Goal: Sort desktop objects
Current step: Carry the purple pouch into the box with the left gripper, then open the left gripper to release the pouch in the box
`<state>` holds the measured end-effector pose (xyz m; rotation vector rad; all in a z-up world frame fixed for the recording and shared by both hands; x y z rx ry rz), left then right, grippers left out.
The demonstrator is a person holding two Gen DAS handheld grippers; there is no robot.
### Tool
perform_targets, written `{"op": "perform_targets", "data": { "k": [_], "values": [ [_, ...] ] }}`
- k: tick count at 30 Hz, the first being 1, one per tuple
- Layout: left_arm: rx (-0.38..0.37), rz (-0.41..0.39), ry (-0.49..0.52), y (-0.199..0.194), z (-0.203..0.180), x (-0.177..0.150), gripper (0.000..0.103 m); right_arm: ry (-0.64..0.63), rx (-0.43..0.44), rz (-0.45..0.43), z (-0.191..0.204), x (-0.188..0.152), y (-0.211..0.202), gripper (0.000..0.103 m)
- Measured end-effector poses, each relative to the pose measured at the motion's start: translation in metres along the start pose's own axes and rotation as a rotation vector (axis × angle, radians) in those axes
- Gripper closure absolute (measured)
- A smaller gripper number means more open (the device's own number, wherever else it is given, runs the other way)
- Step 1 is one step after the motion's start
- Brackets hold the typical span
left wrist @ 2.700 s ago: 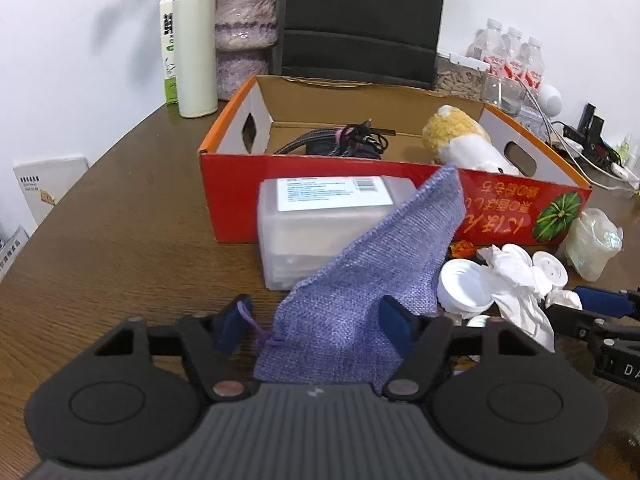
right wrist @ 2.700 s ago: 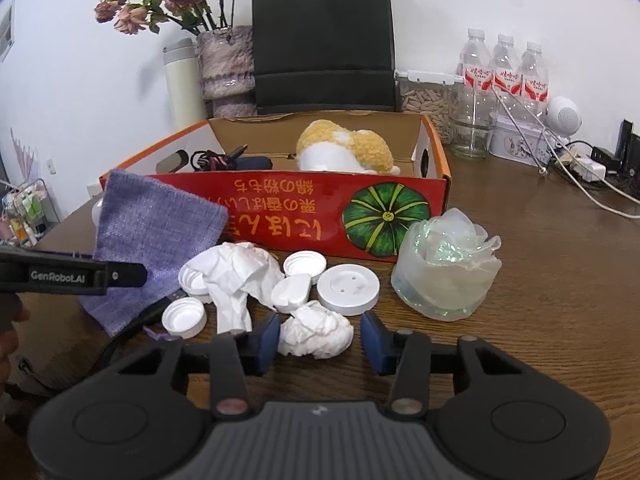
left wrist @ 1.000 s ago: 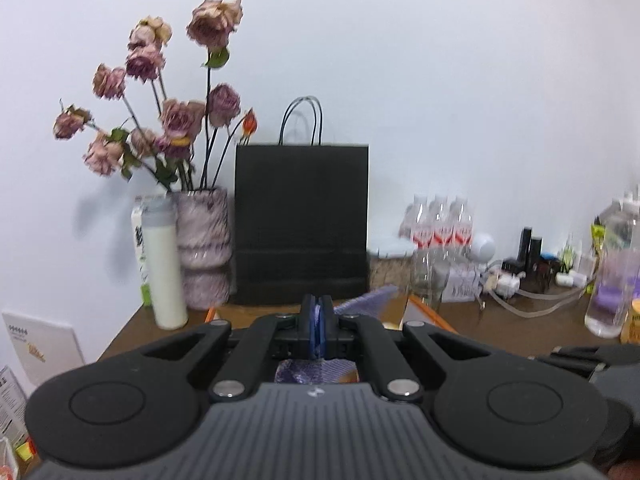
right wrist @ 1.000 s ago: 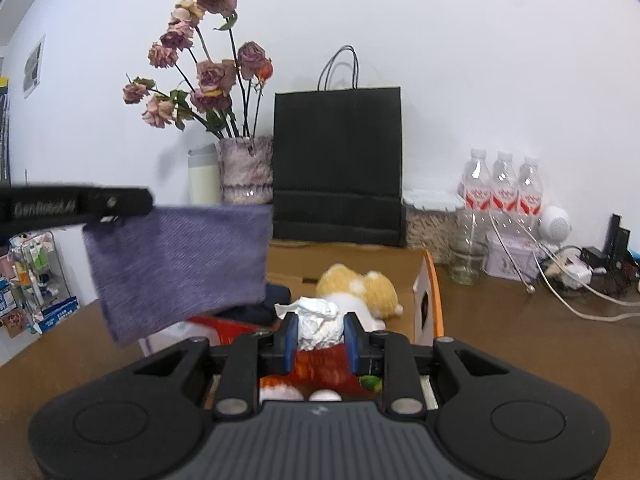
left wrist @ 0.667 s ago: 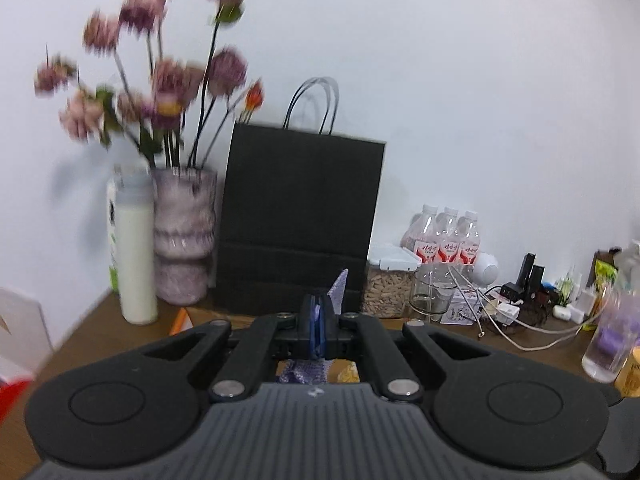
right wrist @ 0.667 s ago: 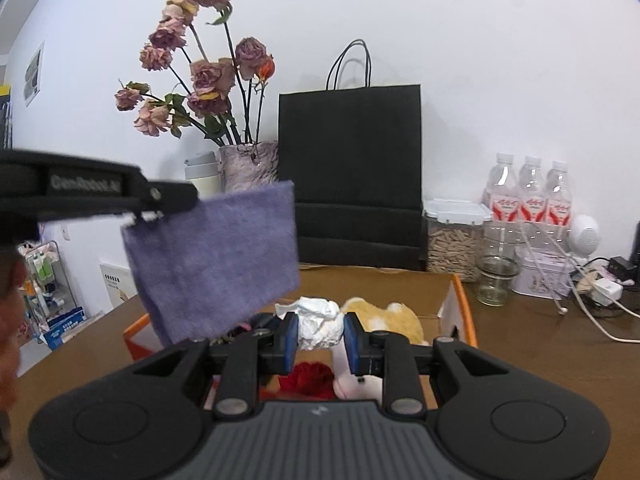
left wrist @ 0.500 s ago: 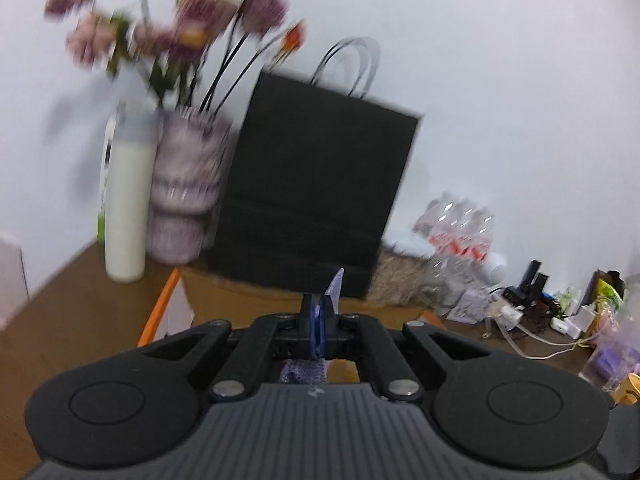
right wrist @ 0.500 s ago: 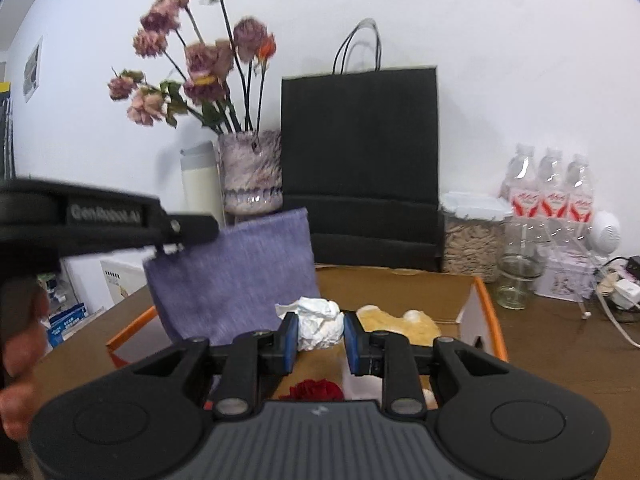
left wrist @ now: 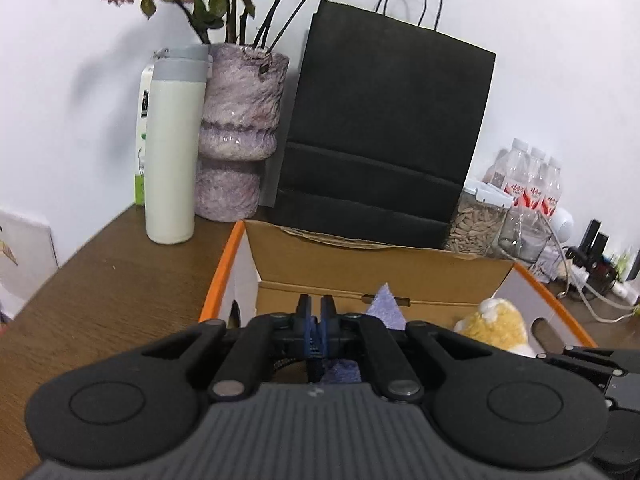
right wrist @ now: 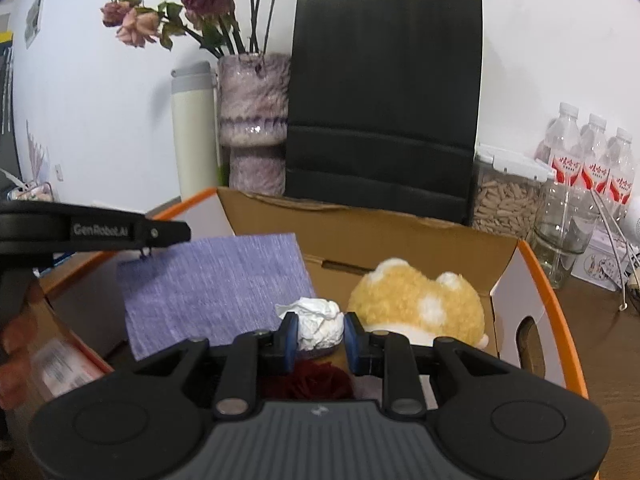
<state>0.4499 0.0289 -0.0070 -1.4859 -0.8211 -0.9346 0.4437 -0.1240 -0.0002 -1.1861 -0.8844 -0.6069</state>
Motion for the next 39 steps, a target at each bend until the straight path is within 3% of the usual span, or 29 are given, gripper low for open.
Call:
{"op": "perform_targets", "data": {
  "k": [2, 4, 6, 8, 12, 15, 29, 39],
  "values": [
    [0.015, 0.001, 0.031, -0.001, -0.002, -0.001, 0.093, 0.006, 0.001, 0.006, -0.001, -0.001, 0.0, 0.078],
    [0.031, 0.005, 0.049, 0.0, -0.004, -0.002, 0.069, 0.007, 0.002, 0.007, -0.001, -0.002, -0.001, 0.073],
    [0.055, -0.003, 0.047, -0.003, -0.003, 0.001, 0.019, 0.013, 0.012, 0.008, -0.001, -0.001, -0.003, 0.061],
    [0.058, -0.04, 0.035, -0.009, -0.003, 0.006, 0.002, 0.016, 0.02, 0.0, -0.001, 0.001, -0.008, 0.047],
    [0.079, -0.052, 0.065, -0.016, -0.008, 0.011, 0.0, 0.016, 0.013, -0.018, -0.001, 0.007, -0.015, 0.009],
    [0.098, -0.038, 0.091, -0.016, -0.013, 0.01, 0.0, -0.002, -0.015, -0.027, -0.003, 0.01, -0.02, 0.0],
    [0.078, -0.027, 0.077, -0.024, -0.02, 0.01, 0.0, -0.007, -0.049, -0.046, -0.011, 0.014, -0.039, 0.0],
    [0.064, -0.045, 0.073, -0.06, -0.022, 0.006, 0.0, 0.027, -0.1, -0.077, -0.036, 0.003, -0.08, 0.0]
  ]
}}
Point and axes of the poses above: each gripper's, at about its wrist camera, not at the fingertips, and y roughly the way its jaws point, z to its left, x to its top, the point moved 10 cm from there along y, roughly the way its jaws point, and after that the axes turned 8 degrees about y, right-handed, at the moved point
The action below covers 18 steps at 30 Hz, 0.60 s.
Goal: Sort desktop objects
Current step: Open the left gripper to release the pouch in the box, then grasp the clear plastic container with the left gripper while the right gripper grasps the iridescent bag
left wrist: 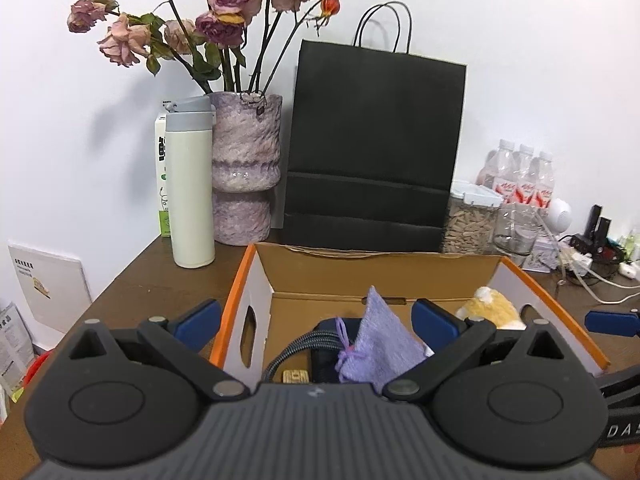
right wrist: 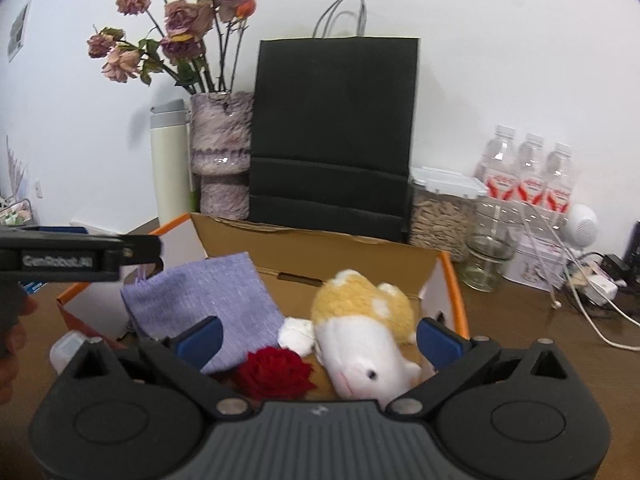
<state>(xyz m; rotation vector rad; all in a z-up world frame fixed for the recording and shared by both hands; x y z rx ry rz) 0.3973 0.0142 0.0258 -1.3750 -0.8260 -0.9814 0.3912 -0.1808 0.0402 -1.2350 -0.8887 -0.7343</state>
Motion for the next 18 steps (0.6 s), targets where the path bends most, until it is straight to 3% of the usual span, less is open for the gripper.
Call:
{"op": "perform_targets", "data": {
  "k": [18],
  "values": [
    [0.0, 0.109, -0.045, -0.054, 0.008, -0.051, 0.0, 0.081, -0.099, 0.048, -0.054, -0.062, -0.062, 0.0]
  ]
}}
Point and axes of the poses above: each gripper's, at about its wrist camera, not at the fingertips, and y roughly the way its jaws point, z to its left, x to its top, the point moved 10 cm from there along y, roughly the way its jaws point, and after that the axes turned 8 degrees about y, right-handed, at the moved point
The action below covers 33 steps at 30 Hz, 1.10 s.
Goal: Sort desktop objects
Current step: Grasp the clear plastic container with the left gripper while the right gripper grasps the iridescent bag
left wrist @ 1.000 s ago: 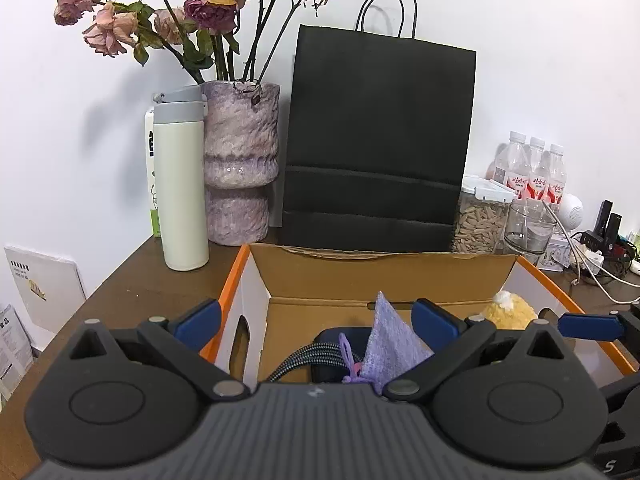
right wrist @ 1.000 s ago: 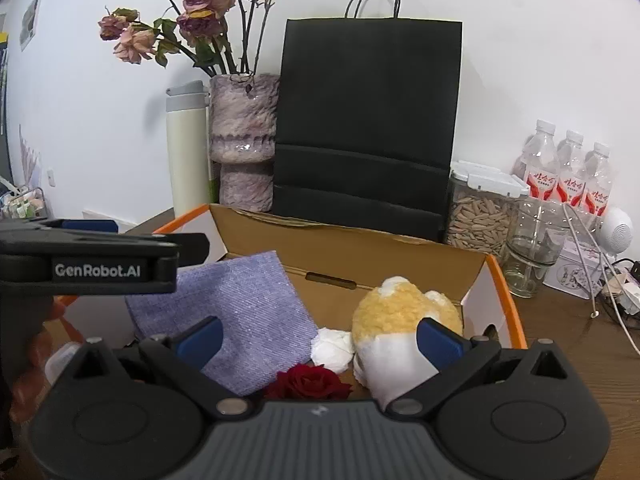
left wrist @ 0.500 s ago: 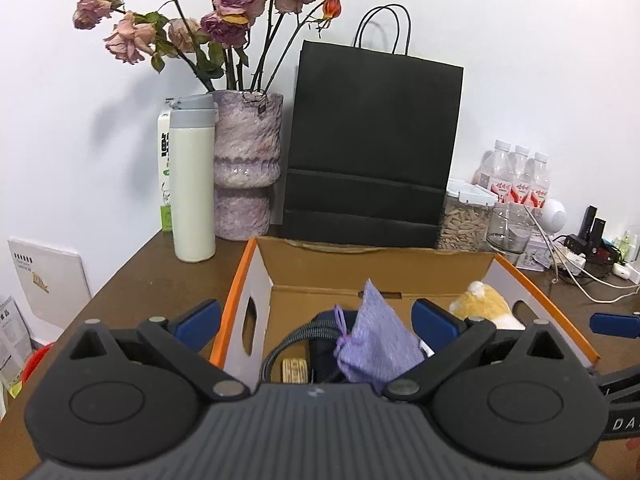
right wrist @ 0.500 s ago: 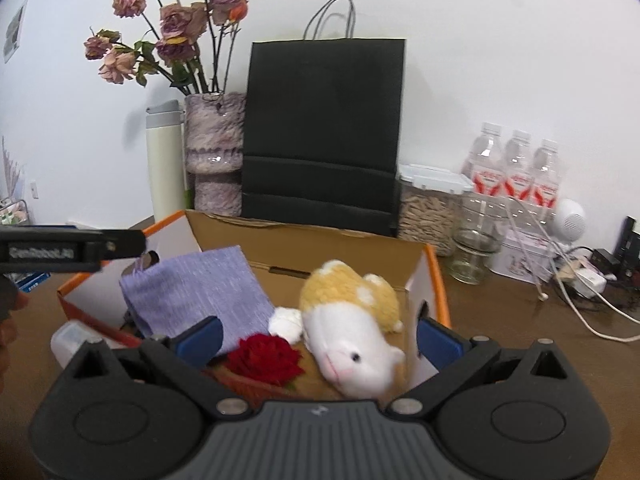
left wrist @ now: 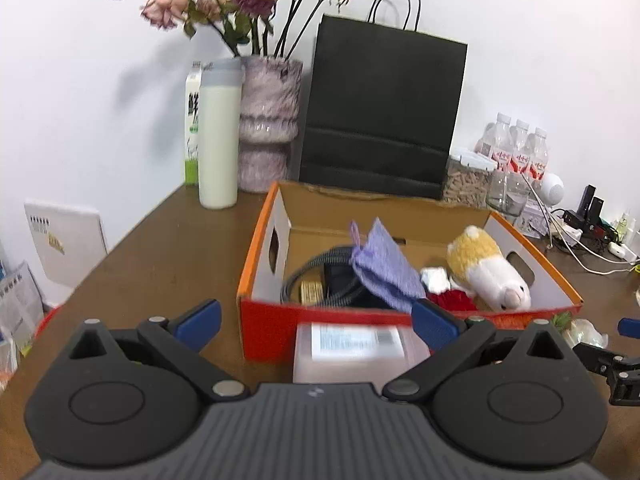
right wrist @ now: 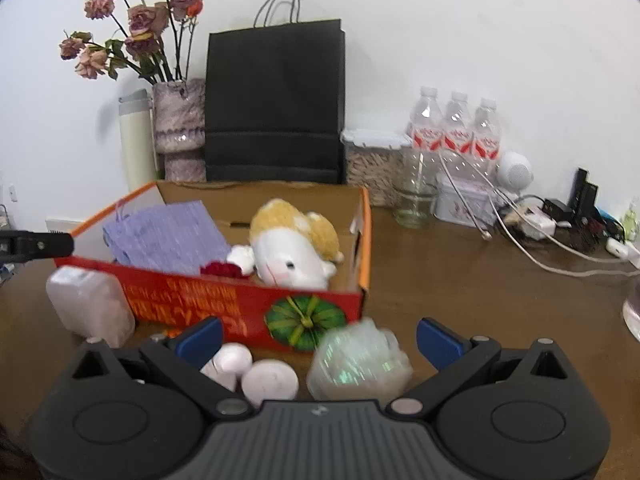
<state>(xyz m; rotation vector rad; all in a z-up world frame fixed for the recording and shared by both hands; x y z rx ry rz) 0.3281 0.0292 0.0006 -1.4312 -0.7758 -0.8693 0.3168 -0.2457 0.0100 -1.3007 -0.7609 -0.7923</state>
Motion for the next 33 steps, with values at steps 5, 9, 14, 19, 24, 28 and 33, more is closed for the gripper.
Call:
{"op": "perform_targets", "data": {
  "k": [5, 9, 14, 19, 24, 28, 33],
  "values": [
    [-0.008, 0.017, -0.029, -0.009, -0.001, -0.012, 0.0, 0.009, -0.023, 0.023, -0.013, -0.016, -0.004, 0.0],
    [0.028, 0.023, -0.017, -0.015, -0.003, -0.019, 0.0, 0.023, -0.04, 0.041, -0.024, -0.025, -0.004, 0.0],
    [0.048, 0.04, -0.003, -0.017, -0.007, -0.027, 0.0, 0.044, -0.051, 0.054, -0.035, -0.033, -0.005, 0.0],
    [0.067, 0.045, 0.023, -0.017, -0.014, -0.03, 0.0, 0.047, -0.058, 0.054, -0.042, -0.033, -0.003, 0.0],
    [0.092, 0.05, 0.036, -0.012, -0.019, -0.031, 0.0, 0.037, -0.058, 0.063, -0.045, -0.031, 0.002, 0.0],
    [0.101, 0.064, 0.033, -0.004, -0.022, -0.032, 0.0, 0.024, -0.051, 0.067, -0.043, -0.028, 0.008, 0.0],
    [0.089, 0.076, 0.044, 0.008, -0.028, -0.033, 0.0, 0.004, -0.043, 0.073, -0.036, -0.022, 0.019, 0.0]
  ]
}}
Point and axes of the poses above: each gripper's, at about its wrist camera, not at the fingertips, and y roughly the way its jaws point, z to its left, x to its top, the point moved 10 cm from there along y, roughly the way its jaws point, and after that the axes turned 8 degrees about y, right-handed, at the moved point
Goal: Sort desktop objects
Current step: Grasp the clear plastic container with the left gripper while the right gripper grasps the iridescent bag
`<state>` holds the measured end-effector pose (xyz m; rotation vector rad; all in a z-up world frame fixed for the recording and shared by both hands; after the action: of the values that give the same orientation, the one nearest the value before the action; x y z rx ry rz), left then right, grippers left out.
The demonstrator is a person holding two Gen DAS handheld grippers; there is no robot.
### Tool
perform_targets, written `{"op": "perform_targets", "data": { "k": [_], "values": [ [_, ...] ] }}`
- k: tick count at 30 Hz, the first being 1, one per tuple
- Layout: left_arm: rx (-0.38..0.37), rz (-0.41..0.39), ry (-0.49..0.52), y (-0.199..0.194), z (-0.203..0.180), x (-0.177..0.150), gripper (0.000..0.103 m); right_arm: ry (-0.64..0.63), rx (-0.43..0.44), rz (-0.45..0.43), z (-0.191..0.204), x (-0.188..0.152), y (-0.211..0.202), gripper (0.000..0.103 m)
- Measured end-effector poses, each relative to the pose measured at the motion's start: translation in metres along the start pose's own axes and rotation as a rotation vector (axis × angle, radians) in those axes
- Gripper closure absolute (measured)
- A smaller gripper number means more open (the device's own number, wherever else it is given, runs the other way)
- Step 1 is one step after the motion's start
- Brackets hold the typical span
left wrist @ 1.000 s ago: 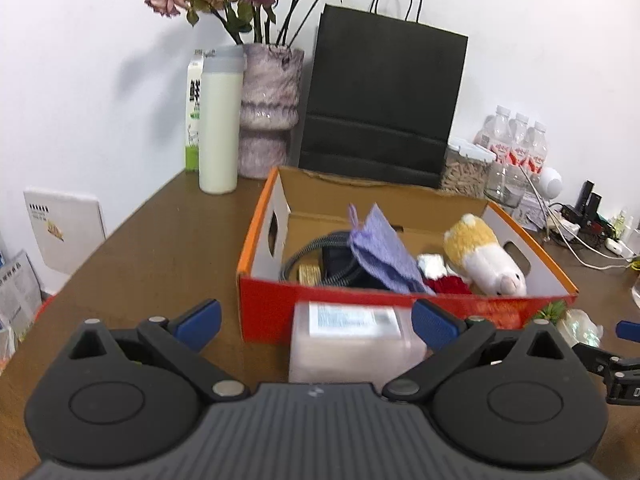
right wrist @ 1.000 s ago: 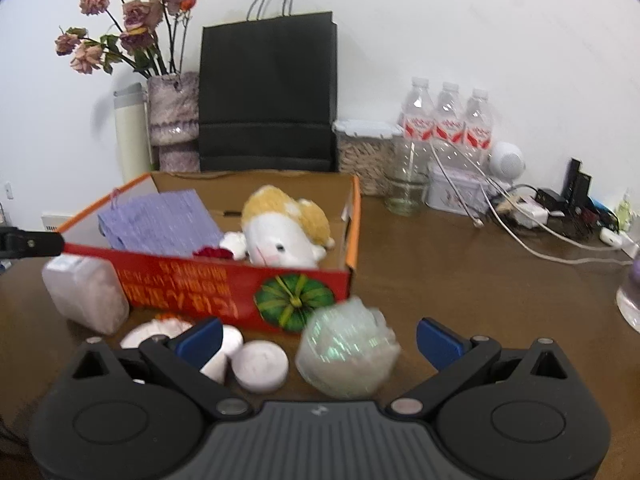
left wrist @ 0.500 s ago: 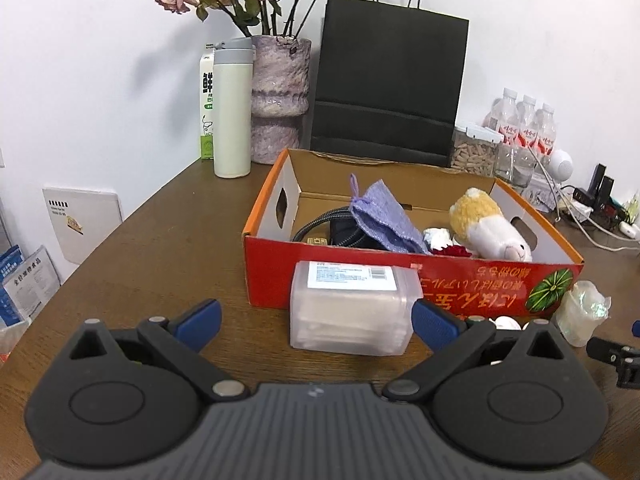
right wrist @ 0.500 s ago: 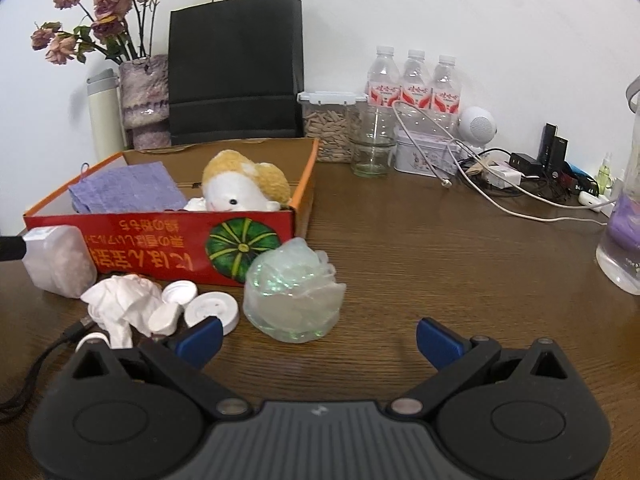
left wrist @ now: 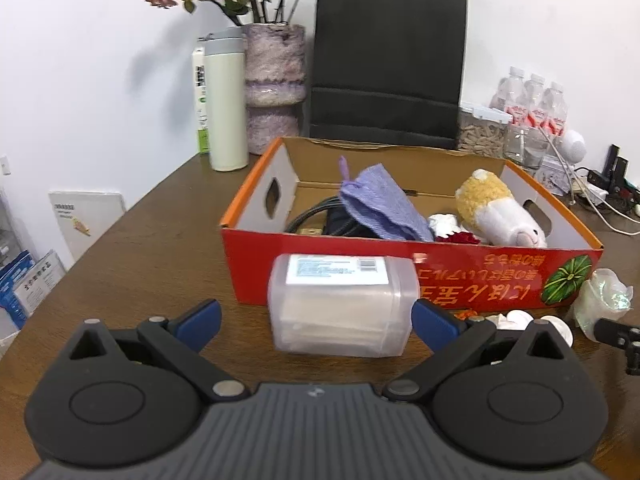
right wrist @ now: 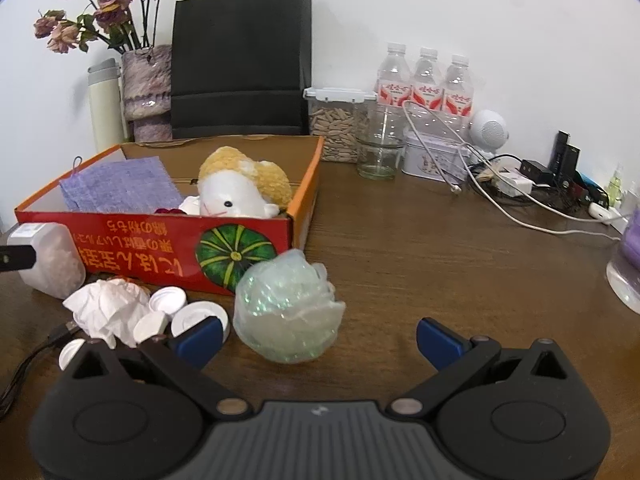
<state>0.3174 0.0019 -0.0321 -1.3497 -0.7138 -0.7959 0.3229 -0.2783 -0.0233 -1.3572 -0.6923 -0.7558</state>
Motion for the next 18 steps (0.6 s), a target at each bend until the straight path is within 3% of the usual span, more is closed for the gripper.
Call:
{"op": "perform_targets", "data": {
  "k": [2, 14, 18],
  "values": [
    [-0.022, 0.0, 0.001, 0.003, -0.005, 0.001, 0.0, -0.003, 0.0, 0.004, 0.003, 0.003, 0.006, 0.0],
    [0.009, 0.023, 0.025, 0.031, -0.015, 0.003, 0.0, 0.034, 0.021, 0.015, 0.009, 0.008, 0.03, 0.0],
    [-0.015, 0.044, -0.007, 0.044, -0.015, -0.003, 0.0, 0.043, 0.015, 0.013, 0.007, 0.007, 0.033, 0.01]
  ]
}}
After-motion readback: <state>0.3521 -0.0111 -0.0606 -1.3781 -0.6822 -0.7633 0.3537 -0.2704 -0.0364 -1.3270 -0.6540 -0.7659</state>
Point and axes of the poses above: each gripper's, at about its wrist camera, not at the fingertips, and y roughly the way its jaws point, z to its left, x to its top, the point moved 10 cm from there along y, roughly the way its jaws point, and after that the axes turned 8 degrees about y, right-handed, at the moved point
